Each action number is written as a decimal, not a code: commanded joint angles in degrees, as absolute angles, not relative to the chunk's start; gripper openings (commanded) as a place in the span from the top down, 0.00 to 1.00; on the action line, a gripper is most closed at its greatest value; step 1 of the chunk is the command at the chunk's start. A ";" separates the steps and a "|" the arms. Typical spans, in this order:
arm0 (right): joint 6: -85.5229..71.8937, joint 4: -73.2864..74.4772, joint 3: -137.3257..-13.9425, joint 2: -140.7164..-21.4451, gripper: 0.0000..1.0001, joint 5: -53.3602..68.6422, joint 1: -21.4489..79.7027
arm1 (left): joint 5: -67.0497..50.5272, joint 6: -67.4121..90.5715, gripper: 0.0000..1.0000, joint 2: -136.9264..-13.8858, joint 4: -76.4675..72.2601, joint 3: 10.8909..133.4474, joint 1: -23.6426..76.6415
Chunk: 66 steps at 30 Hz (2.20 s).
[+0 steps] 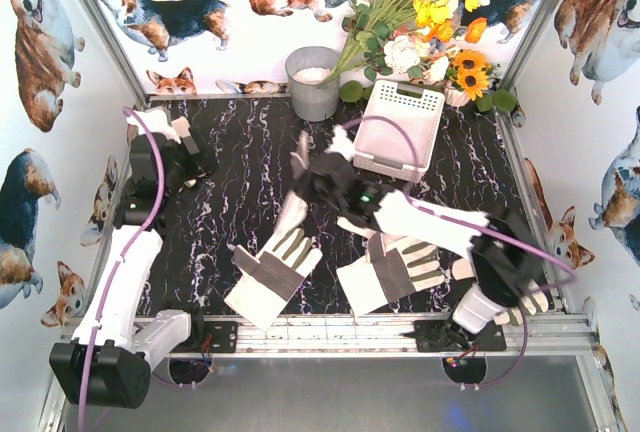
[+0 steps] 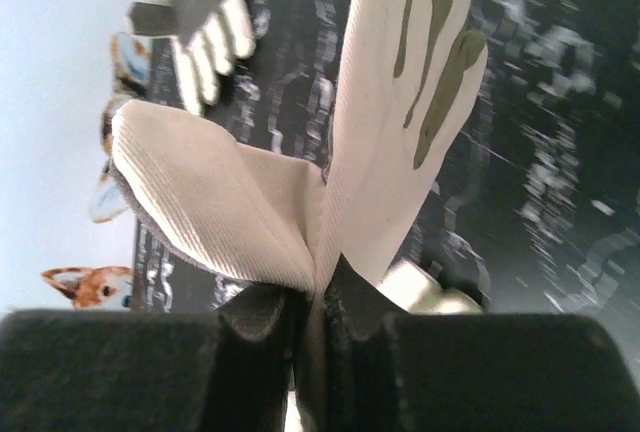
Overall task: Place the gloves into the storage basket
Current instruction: Turn over the glove at the center of the board.
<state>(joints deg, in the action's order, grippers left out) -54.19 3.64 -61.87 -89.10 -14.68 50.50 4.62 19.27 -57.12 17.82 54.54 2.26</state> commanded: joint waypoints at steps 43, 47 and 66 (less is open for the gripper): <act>-46.63 -1.87 -79.77 -119.82 0.57 -21.69 47.12 | 8.52 9.94 0.00 -52.76 5.89 44.74 1.41; -46.17 -1.09 -78.67 -118.89 0.52 -22.53 46.89 | 8.78 9.84 0.00 -52.49 5.92 44.65 1.47; -43.94 -1.49 -76.51 -113.06 0.39 -21.67 44.47 | -0.76 9.50 0.05 -57.11 6.18 45.31 1.68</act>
